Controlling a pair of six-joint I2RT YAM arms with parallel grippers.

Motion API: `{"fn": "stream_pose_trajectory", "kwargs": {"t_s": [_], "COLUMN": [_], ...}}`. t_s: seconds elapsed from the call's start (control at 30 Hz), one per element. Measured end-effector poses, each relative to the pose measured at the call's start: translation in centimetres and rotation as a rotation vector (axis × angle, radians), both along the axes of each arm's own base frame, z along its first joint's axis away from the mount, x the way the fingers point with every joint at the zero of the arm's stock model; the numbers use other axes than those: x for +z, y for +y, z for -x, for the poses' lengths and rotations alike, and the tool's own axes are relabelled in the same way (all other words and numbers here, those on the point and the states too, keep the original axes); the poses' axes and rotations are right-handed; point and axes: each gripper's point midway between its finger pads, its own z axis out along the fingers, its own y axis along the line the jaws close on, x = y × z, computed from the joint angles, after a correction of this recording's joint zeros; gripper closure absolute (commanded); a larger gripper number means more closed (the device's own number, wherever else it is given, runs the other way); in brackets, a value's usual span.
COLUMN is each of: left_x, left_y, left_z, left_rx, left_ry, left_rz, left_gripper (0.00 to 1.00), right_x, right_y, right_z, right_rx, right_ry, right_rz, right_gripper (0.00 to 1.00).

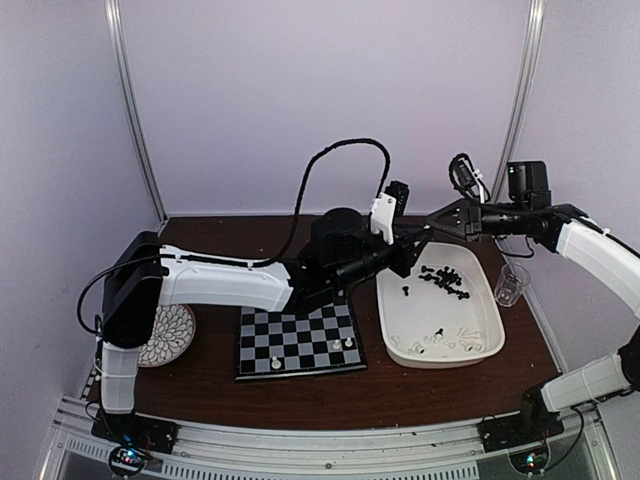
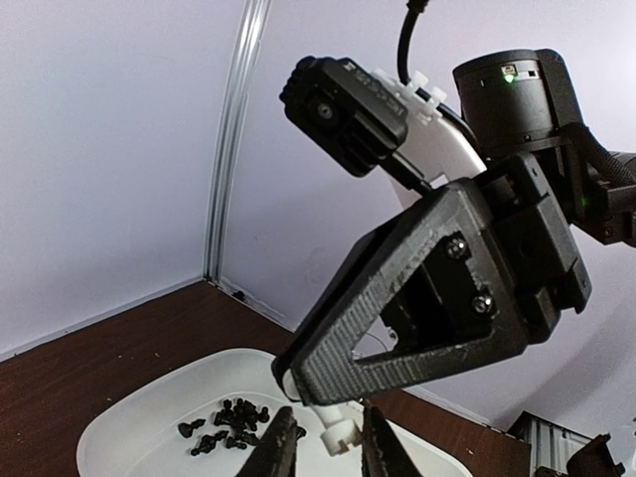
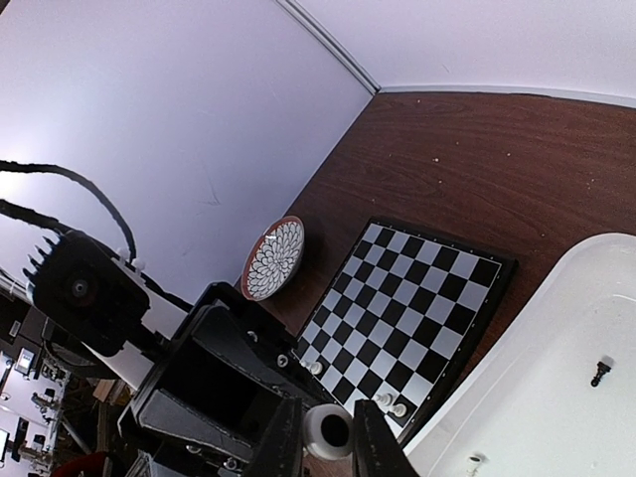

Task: Set up the chess pieces on the board
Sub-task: Pass from the right arm to the left

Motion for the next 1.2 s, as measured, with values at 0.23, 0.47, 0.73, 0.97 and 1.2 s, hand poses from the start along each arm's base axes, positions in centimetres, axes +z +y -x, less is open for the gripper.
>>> {"fn": "stream_pose_trajectory", "kwargs": {"t_s": [0.23, 0.47, 0.73, 0.97, 1.2], "left_x": [0.0, 0.0, 0.0, -1.9, 0.1], "left_y": [0.0, 0.0, 0.0, 1.6, 8.8], "left_z": [0.0, 0.0, 0.0, 0.9, 4.6], "left_rx": [0.001, 0.003, 0.006, -0.007, -0.05], "left_ry": [0.0, -0.001, -0.01, 0.004, 0.054], "left_rz": [0.0, -0.001, -0.007, -0.132, -0.408], "left_gripper": [0.81, 0.92, 0.98, 0.98, 1.0], "right_x": [-0.3, -0.4, -0.6, 1.3, 0.4], "right_y": [0.0, -0.1, -0.3, -4.6, -7.3], "right_z": [0.0, -0.1, -0.1, -1.8, -2.0], "right_rx": [-0.001, -0.004, -0.003, -0.095, -0.121], "right_ry": [0.002, 0.001, -0.004, -0.021, -0.121], "right_rz": [0.0, 0.0, 0.005, 0.001, 0.134], "right_gripper": [0.83, 0.83, 0.54, 0.5, 0.5]}}
